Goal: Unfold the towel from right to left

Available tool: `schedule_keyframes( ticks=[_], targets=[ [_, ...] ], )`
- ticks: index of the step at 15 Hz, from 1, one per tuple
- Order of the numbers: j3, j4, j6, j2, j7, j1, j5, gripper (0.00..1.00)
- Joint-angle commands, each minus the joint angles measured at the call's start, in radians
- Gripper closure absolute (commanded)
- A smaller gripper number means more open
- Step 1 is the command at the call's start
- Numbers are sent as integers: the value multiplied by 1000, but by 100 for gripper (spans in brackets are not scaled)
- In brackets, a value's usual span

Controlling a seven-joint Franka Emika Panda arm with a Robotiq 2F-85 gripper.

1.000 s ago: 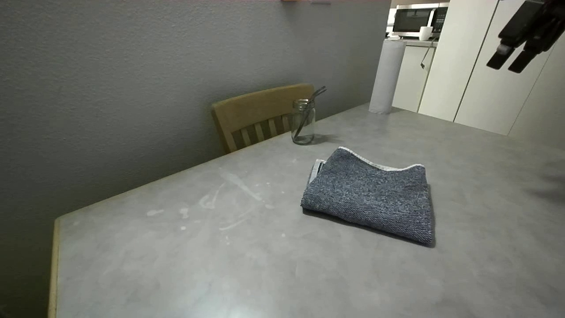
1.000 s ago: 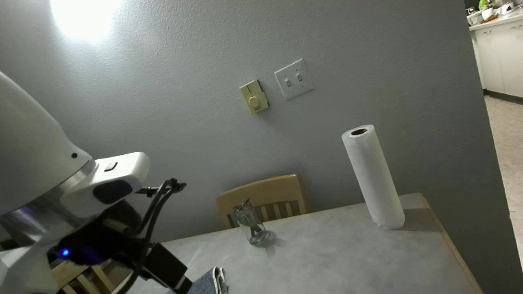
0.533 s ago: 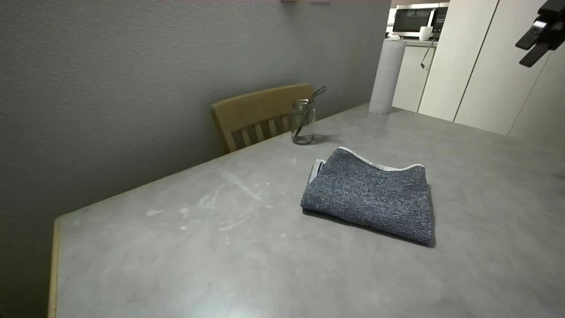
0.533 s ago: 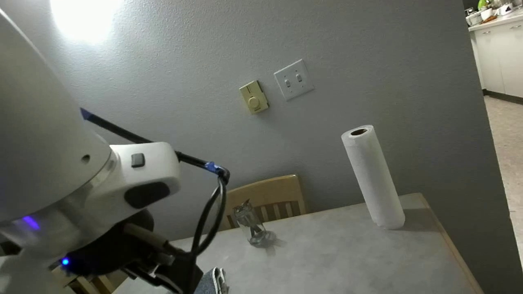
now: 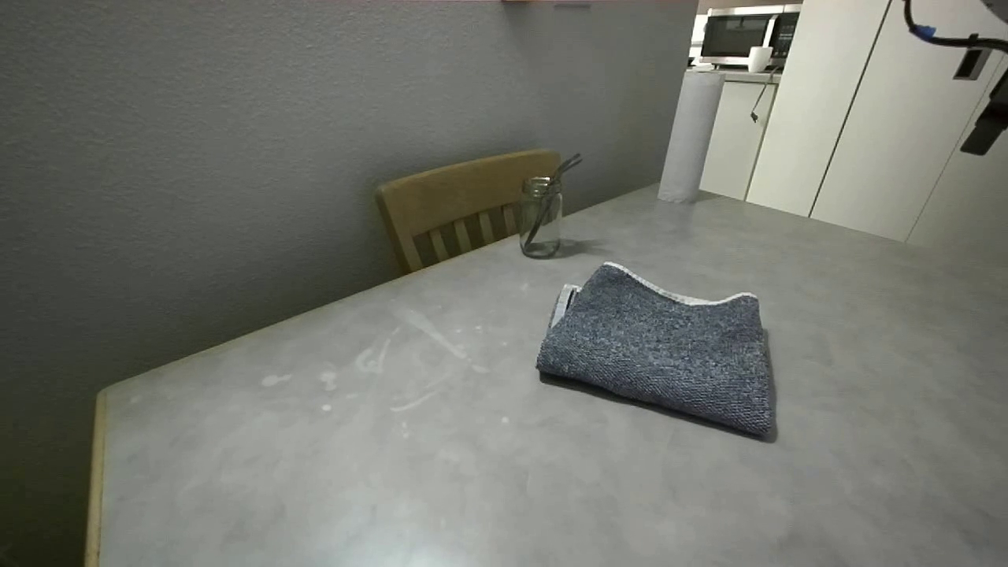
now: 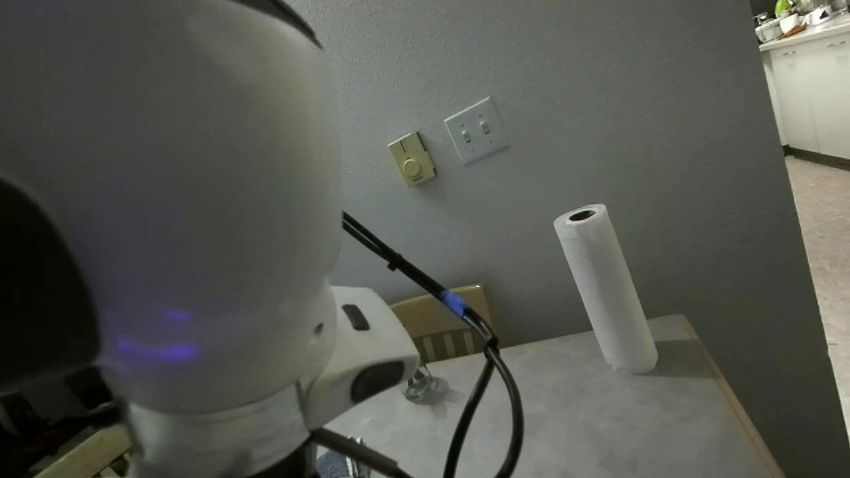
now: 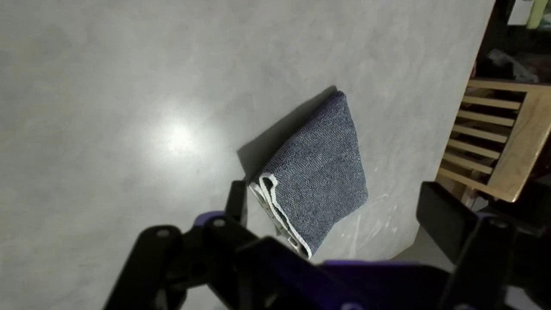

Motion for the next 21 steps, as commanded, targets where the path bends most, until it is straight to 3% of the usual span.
schedule_keyframes(
  ticks=[1, 3, 10, 13, 18, 21],
  targets=[
    [78, 16, -5, 21, 0, -75, -6, 0],
    [97, 17, 2, 30, -4, -80, 3, 0],
    [266, 67, -16, 190, -39, -85, 139, 0],
    [324, 103, 1, 251, -2, -74, 130, 0],
    [352, 161, 21, 326, 131, -85, 66, 0],
    [368, 192, 5, 382, 147, -105, 72, 0]
  ],
)
